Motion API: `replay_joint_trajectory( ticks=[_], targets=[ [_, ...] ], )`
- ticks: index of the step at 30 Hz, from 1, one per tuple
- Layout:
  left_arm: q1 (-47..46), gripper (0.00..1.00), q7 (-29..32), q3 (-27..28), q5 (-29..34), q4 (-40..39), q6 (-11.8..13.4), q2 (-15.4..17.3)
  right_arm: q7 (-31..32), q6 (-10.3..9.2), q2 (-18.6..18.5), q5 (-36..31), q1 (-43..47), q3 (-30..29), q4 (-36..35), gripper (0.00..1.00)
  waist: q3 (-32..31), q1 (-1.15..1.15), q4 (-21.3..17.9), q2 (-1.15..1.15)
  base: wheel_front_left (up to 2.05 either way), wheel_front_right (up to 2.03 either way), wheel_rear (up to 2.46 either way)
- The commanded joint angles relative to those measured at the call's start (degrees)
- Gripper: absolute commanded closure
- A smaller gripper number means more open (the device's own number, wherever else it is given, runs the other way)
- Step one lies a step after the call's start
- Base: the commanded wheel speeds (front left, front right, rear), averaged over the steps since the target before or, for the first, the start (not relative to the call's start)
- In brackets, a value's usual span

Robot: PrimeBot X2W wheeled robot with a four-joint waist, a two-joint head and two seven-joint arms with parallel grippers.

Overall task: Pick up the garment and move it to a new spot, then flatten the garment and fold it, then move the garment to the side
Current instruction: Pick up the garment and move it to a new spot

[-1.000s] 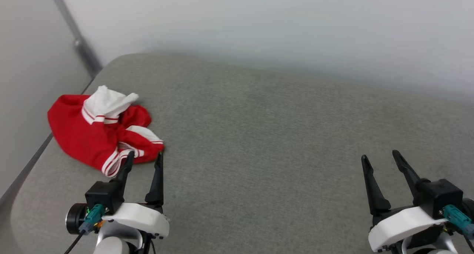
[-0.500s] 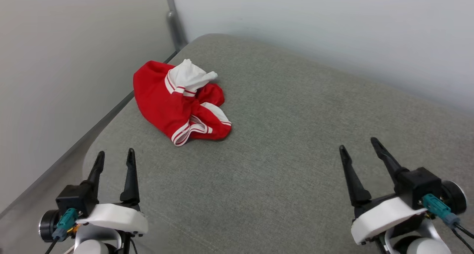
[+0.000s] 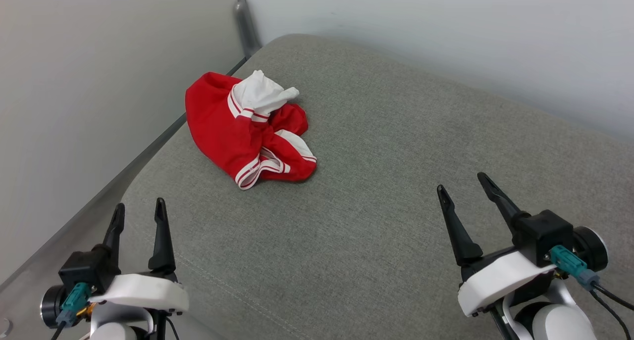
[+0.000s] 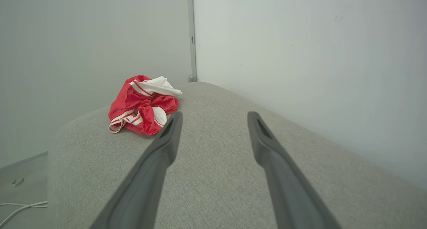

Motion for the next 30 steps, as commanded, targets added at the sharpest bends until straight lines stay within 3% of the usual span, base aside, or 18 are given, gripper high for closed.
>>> replay_joint_trajectory(
  ticks=[1,6,13,15,16,25,30],
  targets=[
    [-1.8,0.00,-0.1,-0.1,0.0,0.5,-0.5,0.1,-0.4,-0.04,0.0,0.4,-0.6,-0.4,0.0,0.00,0.1,0.00,-0.1,0.00,0.00,0.00,0.00],
    [-8.4,0.00,1.3,-1.9,-1.1,2.5,-1.3,0.2,0.3,-0.05,0.0,0.0,0.9,-2.5,-1.9,0.00,1.9,0.00,-0.4,0.00,0.00,0.00,0.00],
    [-20.4,0.00,7.6,-0.9,-5.2,5.0,-2.0,3.4,2.0,-0.06,-0.3,-1.9,-2.4,-1.5,-5.1,0.00,9.1,0.00,-6.8,0.00,0.00,0.00,0.00],
    [-25.5,0.00,14.5,-0.7,-8.0,8.0,-2.5,6.2,2.1,-0.05,-0.7,-2.3,-4.4,-1.5,-6.0,0.00,12.9,0.00,-10.2,0.00,0.00,0.00,0.00],
    [-25.5,0.00,14.5,-0.7,-8.0,8.0,-2.5,6.2,2.1,-0.05,-0.7,-2.3,-4.4,-1.5,-6.0,0.00,12.9,0.00,-10.2,0.00,0.00,0.00,0.00],
    [-35.6,0.00,39.3,0.9,-16.1,19.8,-2.8,17.4,-1.3,-0.04,-0.4,-1.5,-9.5,-2.4,-4.9,0.00,22.7,0.00,-18.6,0.00,0.00,0.00,0.00],
    [-38.2,0.00,48.9,2.1,-19.6,25.7,-2.5,21.0,-3.3,-0.04,-0.1,-1.0,-11.8,-1.6,-2.9,0.00,25.9,0.00,-21.4,0.00,0.00,0.00,0.00]
  ],
)
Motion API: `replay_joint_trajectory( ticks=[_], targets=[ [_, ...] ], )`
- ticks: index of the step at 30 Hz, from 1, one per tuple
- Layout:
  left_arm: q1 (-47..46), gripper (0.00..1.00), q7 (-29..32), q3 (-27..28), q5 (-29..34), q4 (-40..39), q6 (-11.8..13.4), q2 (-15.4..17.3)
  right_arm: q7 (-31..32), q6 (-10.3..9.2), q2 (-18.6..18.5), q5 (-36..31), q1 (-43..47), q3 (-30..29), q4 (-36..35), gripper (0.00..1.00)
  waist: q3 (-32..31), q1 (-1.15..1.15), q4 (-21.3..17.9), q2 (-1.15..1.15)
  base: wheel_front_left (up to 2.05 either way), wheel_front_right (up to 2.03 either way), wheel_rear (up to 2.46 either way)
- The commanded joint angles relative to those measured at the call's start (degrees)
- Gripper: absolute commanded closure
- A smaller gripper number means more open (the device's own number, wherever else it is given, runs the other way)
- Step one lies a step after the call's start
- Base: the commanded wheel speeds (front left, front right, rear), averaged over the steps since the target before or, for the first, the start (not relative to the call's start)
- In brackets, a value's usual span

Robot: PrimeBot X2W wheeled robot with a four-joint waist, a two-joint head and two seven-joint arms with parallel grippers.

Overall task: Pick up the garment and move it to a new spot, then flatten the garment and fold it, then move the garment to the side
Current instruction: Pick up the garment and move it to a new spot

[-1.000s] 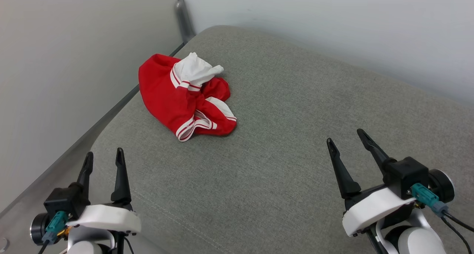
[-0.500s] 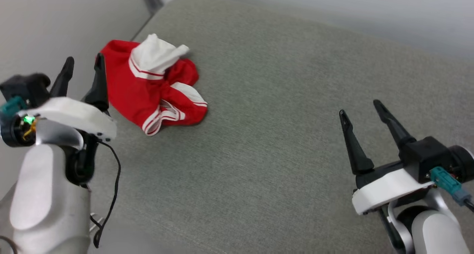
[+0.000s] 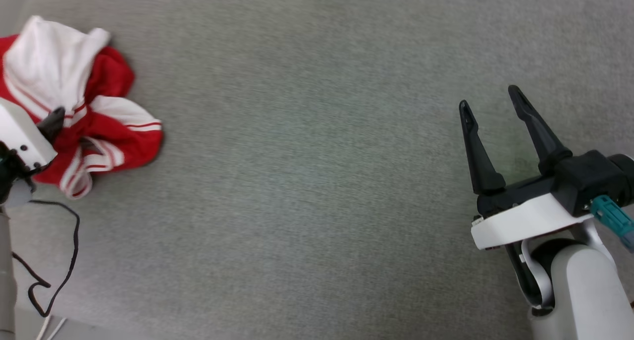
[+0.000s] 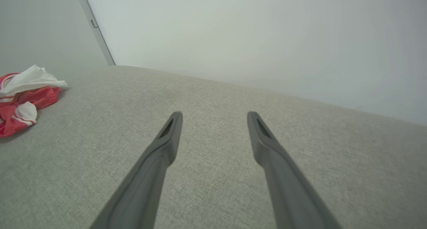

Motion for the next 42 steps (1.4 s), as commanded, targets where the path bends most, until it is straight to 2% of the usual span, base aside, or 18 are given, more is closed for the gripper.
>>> replay_joint_trajectory(
  ticks=[1,5,8,9,10,11,12,17,22,27,34,39,42],
  targets=[
    [-0.8,0.00,2.0,0.0,-0.4,1.3,0.5,0.6,-0.6,-0.04,0.2,0.1,-1.3,0.2,0.4,0.00,3.7,-0.01,-3.7,0.00,0.00,0.00,0.00],
    [-1.1,0.00,9.0,0.1,-1.7,5.9,2.2,1.5,-1.5,-0.04,0.3,0.5,-2.6,0.7,1.6,0.00,4.7,-0.01,-4.9,0.00,0.00,0.00,0.00],
    [-0.2,0.00,12.2,-0.3,-2.6,8.2,2.6,0.6,-1.9,-0.05,0.3,0.5,-3.1,0.7,2.3,0.00,4.8,-0.01,-5.4,0.00,0.00,0.00,0.00],
    [0.2,0.07,13.0,-0.3,-2.7,8.9,3.2,0.6,-2.1,-0.04,0.3,0.5,-3.2,0.7,2.5,0.00,4.6,-0.01,-5.5,0.00,0.00,0.00,0.00],
    [0.3,0.55,12.8,-0.2,-2.6,9.1,3.6,0.5,-2.2,-0.05,0.3,0.5,-3.2,0.6,2.6,0.00,4.5,-0.01,-5.6,0.00,0.00,0.00,0.00],
    [0.3,0.91,12.1,-0.2,-2.3,9.0,3.6,0.6,-2.3,-0.04,0.3,0.5,-3.3,0.6,2.8,0.00,4.2,-0.01,-5.7,0.00,0.00,0.00,0.00],
    [0.4,1.00,11.6,-0.5,-1.9,8.9,3.7,0.8,-2.4,-0.04,0.3,0.4,-3.2,0.4,2.8,0.00,3.9,-0.01,-5.7,0.00,0.00,0.00,0.00],
    [-0.5,1.00,5.0,-0.8,-0.3,7.1,3.2,2.0,-2.7,-0.04,0.3,1.0,-1.9,-0.2,3.7,0.00,0.9,-0.01,-5.2,0.00,0.00,0.00,0.00],
    [-2.3,1.00,-5.9,-1.6,3.2,5.1,2.9,4.4,-3.6,-0.05,0.3,2.3,0.3,-0.6,4.8,0.00,-4.4,-0.01,-4.9,0.00,0.00,0.00,0.00],
    [-3.2,1.00,-17.4,-2.5,6.6,3.0,3.8,4.5,-4.1,-0.05,0.3,3.8,2.9,-1.0,5.4,0.00,-10.5,-0.01,-5.3,0.00,0.00,0.00,0.00],
    [-2.1,1.00,-29.6,-4.6,10.1,-1.8,5.2,1.9,-3.5,-0.04,0.3,4.8,7.8,-2.5,5.5,0.00,-18.3,-0.01,-7.1,0.00,0.00,0.00,0.00],
    [1.2,1.00,-33.1,-6.6,11.3,-7.1,6.6,-1.4,-2.8,-0.04,0.3,5.7,10.6,-3.0,4.8,0.00,-22.3,-0.01,-10.0,0.00,0.00,0.00,0.00],
    [4.0,1.00,-34.0,-8.1,11.2,-11.7,7.1,-4.4,-2.2,-0.05,0.3,5.5,12.0,-3.2,4.0,0.00,-23.8,-0.01,-12.1,0.00,0.00,0.00,0.00]
  ],
)
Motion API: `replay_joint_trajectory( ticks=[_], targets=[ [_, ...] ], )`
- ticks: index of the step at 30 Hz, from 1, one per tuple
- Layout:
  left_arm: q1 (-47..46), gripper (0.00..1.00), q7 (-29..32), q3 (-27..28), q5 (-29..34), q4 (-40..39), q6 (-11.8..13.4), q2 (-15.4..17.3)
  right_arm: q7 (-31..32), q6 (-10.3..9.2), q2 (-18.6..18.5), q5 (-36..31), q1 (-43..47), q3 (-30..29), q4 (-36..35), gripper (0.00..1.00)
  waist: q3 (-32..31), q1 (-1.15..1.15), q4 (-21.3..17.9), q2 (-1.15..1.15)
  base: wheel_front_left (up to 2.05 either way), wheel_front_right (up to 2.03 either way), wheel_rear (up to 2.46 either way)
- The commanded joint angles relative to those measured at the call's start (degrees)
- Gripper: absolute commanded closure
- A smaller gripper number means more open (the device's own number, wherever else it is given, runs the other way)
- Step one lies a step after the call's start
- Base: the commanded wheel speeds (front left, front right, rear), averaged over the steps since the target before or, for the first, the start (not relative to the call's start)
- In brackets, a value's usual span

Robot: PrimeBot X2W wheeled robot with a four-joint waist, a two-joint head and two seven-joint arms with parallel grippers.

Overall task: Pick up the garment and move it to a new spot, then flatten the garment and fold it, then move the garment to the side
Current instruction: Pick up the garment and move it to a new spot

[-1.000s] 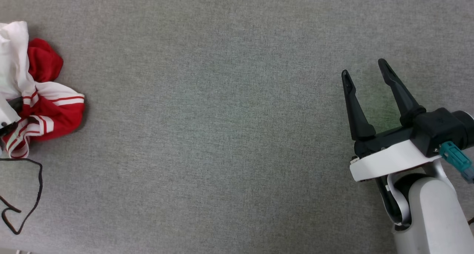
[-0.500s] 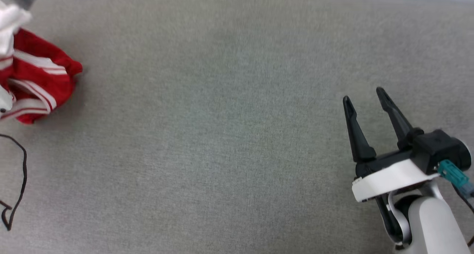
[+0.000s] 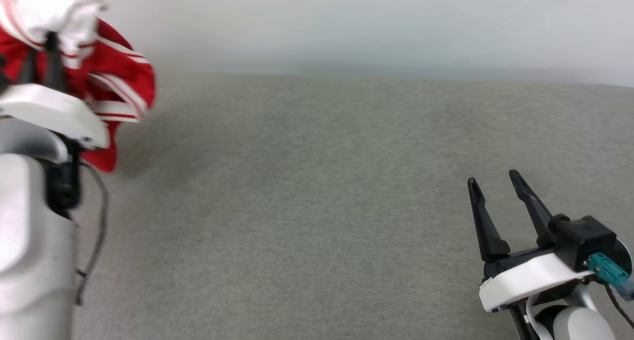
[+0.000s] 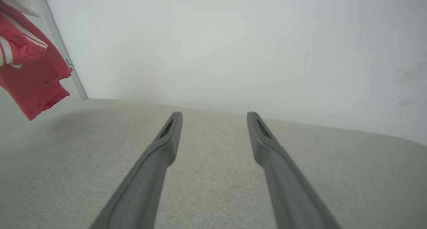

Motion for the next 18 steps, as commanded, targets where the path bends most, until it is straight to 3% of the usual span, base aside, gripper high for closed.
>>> replay_joint_trajectory(
  ticks=[1,6,10,18],
  targets=[
    [2.2,1.00,-0.6,-1.0,0.1,-3.0,0.5,-2.0,0.4,-0.05,0.1,0.2,1.1,-0.2,-0.7,0.00,-2.5,0.02,-3.5,0.00,0.00,0.00,0.00],
    [7.4,1.00,0.0,-4.7,-0.2,-11.6,1.3,-7.3,1.5,-0.05,0.1,0.3,2.2,-0.9,-2.0,0.00,-2.8,0.02,-7.6,0.00,0.00,0.00,0.00],
    [10.9,1.00,1.2,-9.5,0.0,-16.6,0.4,-11.4,1.4,-0.05,0.1,0.8,2.4,-1.5,-3.0,0.00,-1.0,0.02,-10.4,0.00,0.00,0.00,0.00],
    [18.1,1.00,1.3,-20.9,0.1,-17.7,-2.4,-18.3,0.5,-0.05,0.1,1.8,1.2,-1.9,-2.9,0.00,4.2,0.02,-13.1,0.00,0.00,0.00,0.00]
  ],
)
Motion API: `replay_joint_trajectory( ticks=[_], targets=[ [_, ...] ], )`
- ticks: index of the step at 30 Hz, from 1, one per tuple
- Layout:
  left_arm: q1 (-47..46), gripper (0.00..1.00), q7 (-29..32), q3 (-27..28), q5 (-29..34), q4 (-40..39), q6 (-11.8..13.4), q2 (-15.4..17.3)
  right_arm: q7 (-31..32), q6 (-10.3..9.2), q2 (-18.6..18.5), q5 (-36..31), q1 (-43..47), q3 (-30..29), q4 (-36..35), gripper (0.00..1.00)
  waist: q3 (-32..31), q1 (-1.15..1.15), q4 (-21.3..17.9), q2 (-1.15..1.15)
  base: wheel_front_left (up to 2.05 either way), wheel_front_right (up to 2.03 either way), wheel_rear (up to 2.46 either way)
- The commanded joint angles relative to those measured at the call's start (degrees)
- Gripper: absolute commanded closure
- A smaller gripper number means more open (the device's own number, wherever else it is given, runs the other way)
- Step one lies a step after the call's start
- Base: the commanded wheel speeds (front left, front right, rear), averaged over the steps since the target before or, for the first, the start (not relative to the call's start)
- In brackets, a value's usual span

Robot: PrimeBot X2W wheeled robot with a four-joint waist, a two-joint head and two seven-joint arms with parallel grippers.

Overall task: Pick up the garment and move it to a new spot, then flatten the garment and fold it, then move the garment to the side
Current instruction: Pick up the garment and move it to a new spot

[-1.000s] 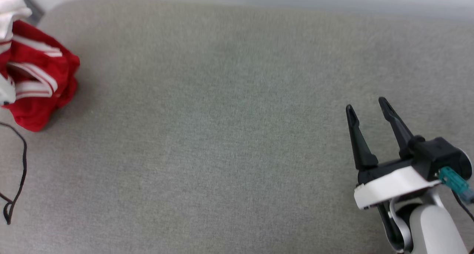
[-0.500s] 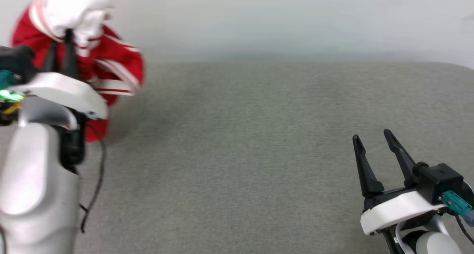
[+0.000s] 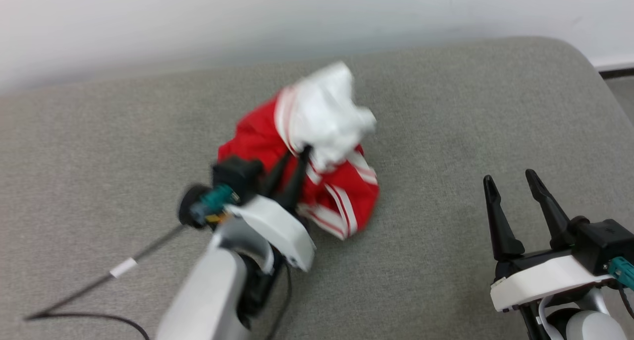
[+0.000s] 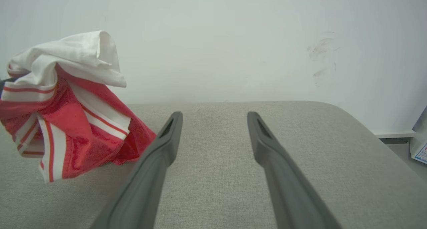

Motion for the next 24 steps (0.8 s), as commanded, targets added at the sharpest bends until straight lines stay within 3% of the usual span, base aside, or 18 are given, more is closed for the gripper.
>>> replay_joint_trajectory(
  ticks=[1,9,10,11,19,24],
  targets=[
    [2.7,1.00,-0.8,-1.9,-0.4,0.9,-0.2,-0.9,-0.5,-0.04,0.1,0.1,-0.7,0.1,0.5,0.00,2.2,0.01,-1.1,0.00,0.00,0.00,0.00],
    [8.2,1.00,-5.6,-8.7,0.1,8.5,0.2,-2.6,-1.4,-0.04,0.1,0.4,-2.2,0.6,1.6,0.00,3.6,0.01,0.3,0.00,0.00,0.00,0.00],
    [8.2,0.55,-6.0,-9.4,0.3,9.4,0.0,-2.7,-1.4,-0.04,0.1,0.2,-2.3,0.5,1.8,0.00,3.5,0.01,0.7,0.00,0.00,0.00,0.00],
    [8.1,0.01,-6.4,-10.0,0.1,9.9,-0.2,-2.8,-1.4,-0.04,0.1,0.1,-2.3,0.4,1.9,0.00,3.3,0.01,1.2,0.00,0.00,0.00,0.00],
    [5.3,0.00,-11.4,-11.9,0.0,9.1,-1.5,-3.1,-0.6,-0.04,0.1,-0.6,-0.8,-1.1,2.4,0.00,-0.3,0.01,5.1,0.00,0.00,0.00,0.00],
    [5.5,0.00,-14.6,-8.9,-0.6,6.7,0.5,-2.3,0.1,-0.04,0.1,-1.0,0.9,-2.2,2.0,0.00,-3.2,0.01,7.2,0.00,0.00,0.00,0.00]
  ],
)
